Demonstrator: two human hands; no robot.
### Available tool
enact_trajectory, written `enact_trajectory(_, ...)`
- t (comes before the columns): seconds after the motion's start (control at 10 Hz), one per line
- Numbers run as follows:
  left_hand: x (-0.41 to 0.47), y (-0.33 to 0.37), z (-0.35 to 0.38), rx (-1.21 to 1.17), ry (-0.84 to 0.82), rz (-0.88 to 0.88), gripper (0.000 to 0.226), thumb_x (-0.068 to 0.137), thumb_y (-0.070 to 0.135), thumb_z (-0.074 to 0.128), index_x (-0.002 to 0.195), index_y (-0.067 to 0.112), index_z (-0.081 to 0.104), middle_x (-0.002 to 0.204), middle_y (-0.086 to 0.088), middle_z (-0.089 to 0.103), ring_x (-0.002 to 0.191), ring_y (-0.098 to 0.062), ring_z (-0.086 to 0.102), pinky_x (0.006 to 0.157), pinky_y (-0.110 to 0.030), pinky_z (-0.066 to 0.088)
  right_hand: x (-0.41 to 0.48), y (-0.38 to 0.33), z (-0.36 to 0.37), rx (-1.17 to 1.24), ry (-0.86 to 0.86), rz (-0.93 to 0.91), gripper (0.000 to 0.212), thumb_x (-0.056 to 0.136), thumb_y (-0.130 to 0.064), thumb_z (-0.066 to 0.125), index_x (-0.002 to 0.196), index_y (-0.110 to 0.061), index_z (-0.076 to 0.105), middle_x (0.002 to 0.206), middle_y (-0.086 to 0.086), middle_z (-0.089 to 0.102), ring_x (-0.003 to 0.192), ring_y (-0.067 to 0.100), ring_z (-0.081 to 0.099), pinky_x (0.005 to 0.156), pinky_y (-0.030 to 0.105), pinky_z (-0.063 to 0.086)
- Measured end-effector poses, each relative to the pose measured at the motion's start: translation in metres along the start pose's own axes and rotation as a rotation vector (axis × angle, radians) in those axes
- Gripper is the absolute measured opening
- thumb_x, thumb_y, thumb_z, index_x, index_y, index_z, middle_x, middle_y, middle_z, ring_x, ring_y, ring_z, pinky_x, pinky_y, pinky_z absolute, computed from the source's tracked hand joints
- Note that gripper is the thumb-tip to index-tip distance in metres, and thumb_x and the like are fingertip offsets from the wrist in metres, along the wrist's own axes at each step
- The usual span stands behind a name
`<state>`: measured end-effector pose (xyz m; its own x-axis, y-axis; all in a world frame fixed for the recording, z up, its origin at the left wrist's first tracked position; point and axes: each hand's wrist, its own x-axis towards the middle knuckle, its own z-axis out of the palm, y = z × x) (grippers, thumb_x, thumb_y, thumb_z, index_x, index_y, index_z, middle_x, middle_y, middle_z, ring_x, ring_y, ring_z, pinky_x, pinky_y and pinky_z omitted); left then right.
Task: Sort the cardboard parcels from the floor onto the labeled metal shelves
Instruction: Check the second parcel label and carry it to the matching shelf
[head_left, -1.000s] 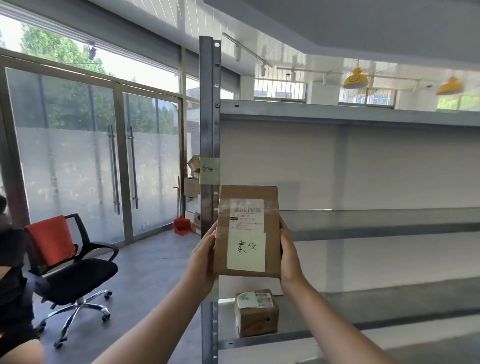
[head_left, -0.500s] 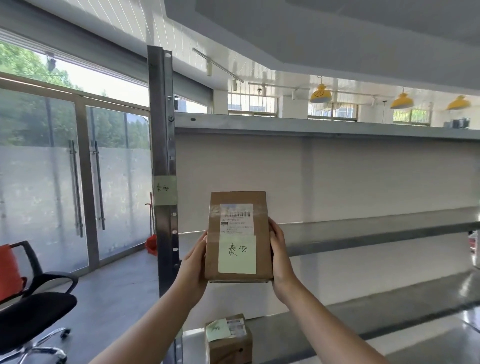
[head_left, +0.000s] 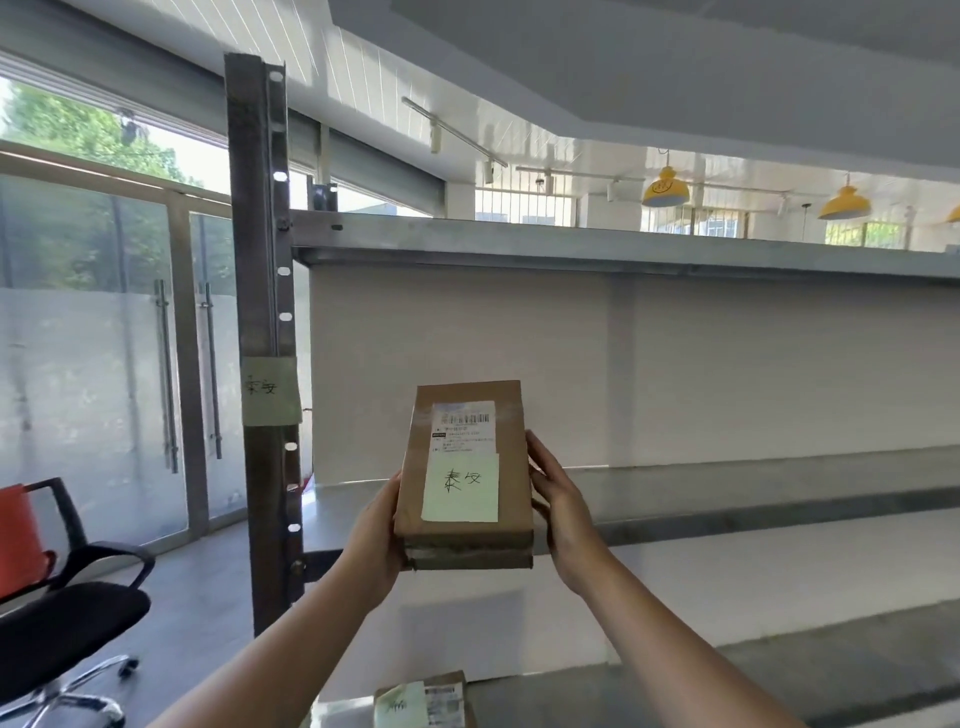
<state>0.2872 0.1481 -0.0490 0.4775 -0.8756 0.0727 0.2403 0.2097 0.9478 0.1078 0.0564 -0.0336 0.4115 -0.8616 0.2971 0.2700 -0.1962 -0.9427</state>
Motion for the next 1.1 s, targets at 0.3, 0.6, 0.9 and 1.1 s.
enact_trajectory(0.3, 0.023, -0.006, 0.000, -0.033, 0.179, -0.102, 0.039, 0.102, 0.043, 0.039, 0.112, 0.019, 0.068, 0.104, -0.013, 0.076, 0.102, -0.035, 0.068, 0.086, -0.054, 0.056, 0.046, 0.018, 0.004, 0.012, -0.044, 0.100, 0.037, 0.104, -0.028, 0.043, 0.137, -0.042, 0.052, 0.133, -0.007, 0.063, 0.125, 0.015, 0.054, 0.098, 0.034, 0.045)
enact_trajectory(0.6, 0.024, -0.012, 0.007, 0.087, 0.212, 0.015, 0.031, 0.100, 0.044, 0.049, 0.097, 0.024, 0.072, 0.088, -0.002, 0.080, 0.089, -0.025, 0.072, 0.081, -0.042, 0.057, 0.072, 0.029, 0.009, -0.025, -0.051, 0.239, 0.040, 0.104, -0.027, 0.035, 0.137, -0.033, 0.058, 0.126, 0.000, 0.068, 0.102, 0.015, 0.059, 0.068, 0.024, 0.041)
enact_trajectory(0.9, 0.028, -0.013, 0.000, 0.058, 0.263, 0.000, 0.030, 0.106, 0.040, 0.042, 0.123, 0.029, 0.064, 0.113, -0.011, 0.070, 0.095, -0.028, 0.067, 0.053, -0.032, 0.056, 0.056, 0.034, 0.021, -0.007, -0.057, 0.305, 0.038, 0.102, -0.037, 0.035, 0.094, -0.029, 0.071, 0.103, 0.005, 0.073, 0.094, 0.020, 0.066, 0.087, 0.039, 0.054)
enact_trajectory(1.1, 0.031, -0.026, -0.022, -0.081, 0.285, 0.042, 0.048, 0.105, 0.025, 0.042, 0.151, 0.010, 0.039, 0.159, -0.011, 0.038, 0.147, -0.027, 0.036, 0.117, -0.037, 0.032, 0.035, 0.028, 0.016, -0.135, 0.032, 0.234, 0.045, 0.103, -0.049, 0.034, 0.136, -0.030, 0.058, 0.138, -0.005, 0.057, 0.125, 0.016, 0.052, 0.095, 0.029, 0.041)
